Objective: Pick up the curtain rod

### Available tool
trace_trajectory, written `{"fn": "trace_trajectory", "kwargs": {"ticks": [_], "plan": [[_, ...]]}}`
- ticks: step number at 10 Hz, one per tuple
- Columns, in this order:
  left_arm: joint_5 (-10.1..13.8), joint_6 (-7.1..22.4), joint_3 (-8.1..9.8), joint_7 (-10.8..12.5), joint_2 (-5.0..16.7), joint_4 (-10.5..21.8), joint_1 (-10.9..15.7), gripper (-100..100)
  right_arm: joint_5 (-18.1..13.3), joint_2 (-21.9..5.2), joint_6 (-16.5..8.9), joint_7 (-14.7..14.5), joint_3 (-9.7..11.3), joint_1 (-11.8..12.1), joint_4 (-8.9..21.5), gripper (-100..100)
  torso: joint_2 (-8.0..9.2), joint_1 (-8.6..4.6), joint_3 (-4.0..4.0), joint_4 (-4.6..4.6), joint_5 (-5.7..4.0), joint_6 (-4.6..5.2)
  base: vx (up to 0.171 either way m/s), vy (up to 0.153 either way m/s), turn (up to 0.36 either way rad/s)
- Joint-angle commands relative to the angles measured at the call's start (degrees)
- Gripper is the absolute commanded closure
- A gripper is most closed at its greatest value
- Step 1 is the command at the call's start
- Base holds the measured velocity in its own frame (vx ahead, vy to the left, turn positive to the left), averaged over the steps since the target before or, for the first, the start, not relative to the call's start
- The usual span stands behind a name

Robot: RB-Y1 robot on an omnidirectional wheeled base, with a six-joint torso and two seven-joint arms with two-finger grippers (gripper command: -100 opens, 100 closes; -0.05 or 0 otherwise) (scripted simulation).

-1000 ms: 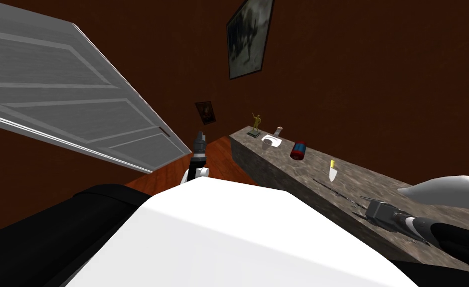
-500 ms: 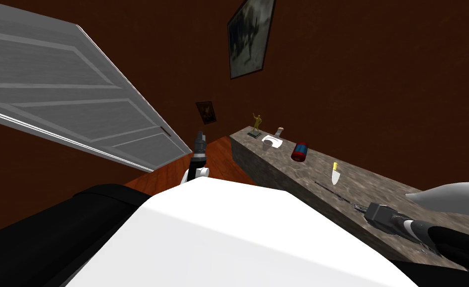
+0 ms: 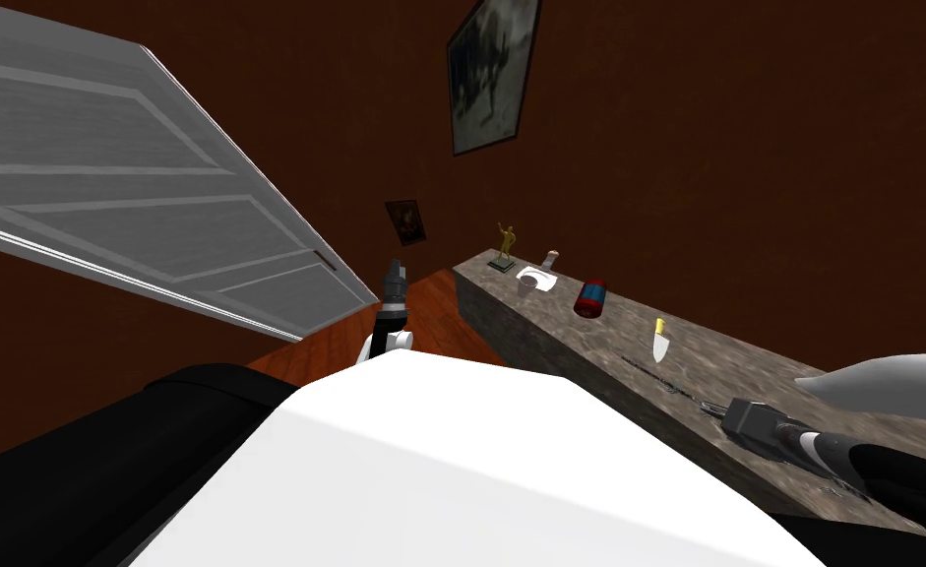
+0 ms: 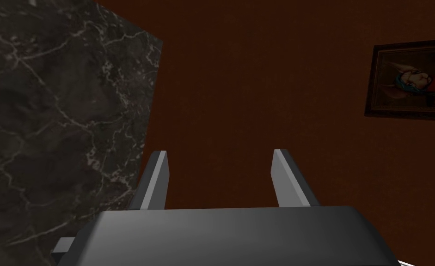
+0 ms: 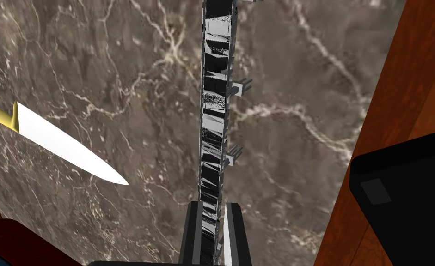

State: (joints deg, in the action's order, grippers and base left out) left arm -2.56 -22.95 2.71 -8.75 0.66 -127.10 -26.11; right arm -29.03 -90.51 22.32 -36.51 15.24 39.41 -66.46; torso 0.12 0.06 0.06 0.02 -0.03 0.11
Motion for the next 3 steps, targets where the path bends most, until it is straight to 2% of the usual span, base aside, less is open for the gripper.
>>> {"fn": "trace_trajectory", "kwargs": {"ticks": [1,2,3], "plan": [[0.00,0.00,0.00,0.00,0.00,0.00,0.00,0,0.20,-1.60,1.29,0.73,0.06,-0.50,0.21,100,0.00,0.00,0.00,0.00,0.00,0.00,-0.046,0.046,-0.111],[0.00,0.00,0.00,0.00,0.00,0.00,0.00,0,0.01,-0.91,0.56,0.46,0.24,-0.54,0.08,100,0.07,0.07,0.04,0.02,0.01,-0.02,-0.018,0.019,-0.019],[0.00,0.00,0.00,0.00,0.00,0.00,0.01,0,-0.01,-0.99,0.71,0.59,0.31,-0.63,0.14,0,0.01,-0.01,0.01,0.01,-0.02,-0.05,0.000,0.000,0.000]]}}
